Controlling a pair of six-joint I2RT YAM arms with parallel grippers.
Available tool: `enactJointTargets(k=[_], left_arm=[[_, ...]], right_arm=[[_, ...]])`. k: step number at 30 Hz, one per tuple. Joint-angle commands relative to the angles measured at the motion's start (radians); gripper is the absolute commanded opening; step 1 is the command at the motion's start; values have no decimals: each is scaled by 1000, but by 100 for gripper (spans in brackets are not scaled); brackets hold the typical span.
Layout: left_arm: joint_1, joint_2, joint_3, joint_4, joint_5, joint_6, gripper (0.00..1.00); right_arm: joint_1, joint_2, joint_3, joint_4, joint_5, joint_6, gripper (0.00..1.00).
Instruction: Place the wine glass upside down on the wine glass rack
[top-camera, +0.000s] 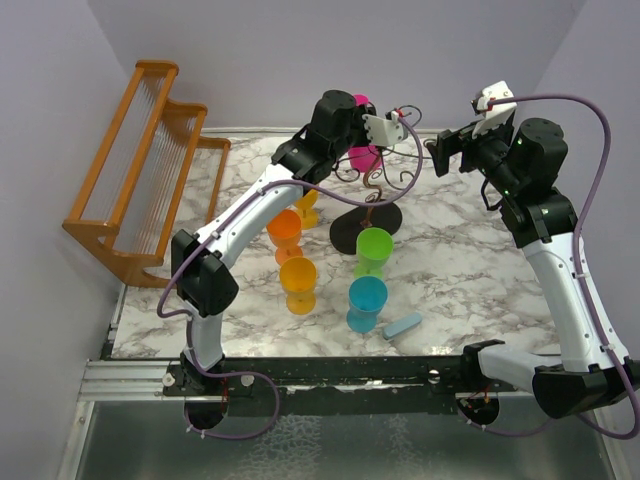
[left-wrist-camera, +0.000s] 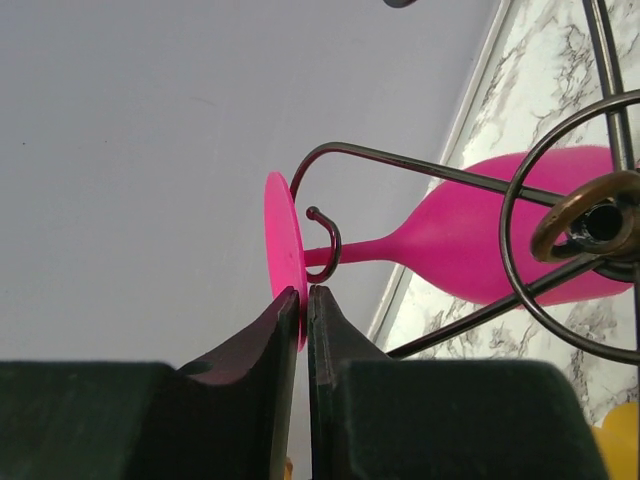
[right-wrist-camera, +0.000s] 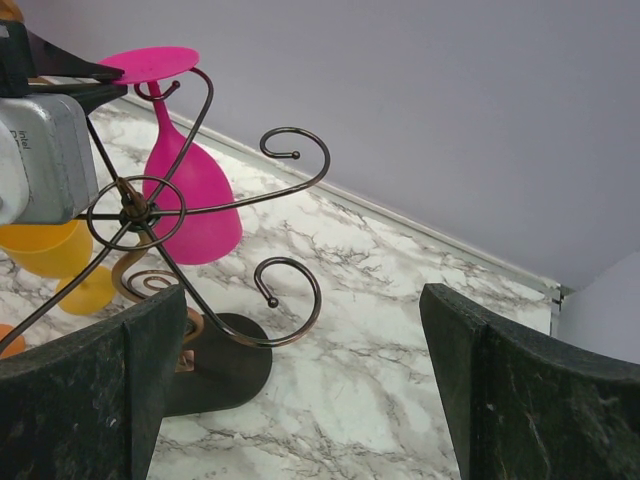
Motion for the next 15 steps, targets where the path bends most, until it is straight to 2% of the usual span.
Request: enactJointTargets(k=[1, 15], left_arm=[[-9, -49, -22, 14, 23, -18, 14], [-18, -76, -42, -4, 34, -30, 20]], right_arm=[[-9, -22, -10, 30, -8, 6, 100], [-14, -19, -12, 33, -12, 8, 100]])
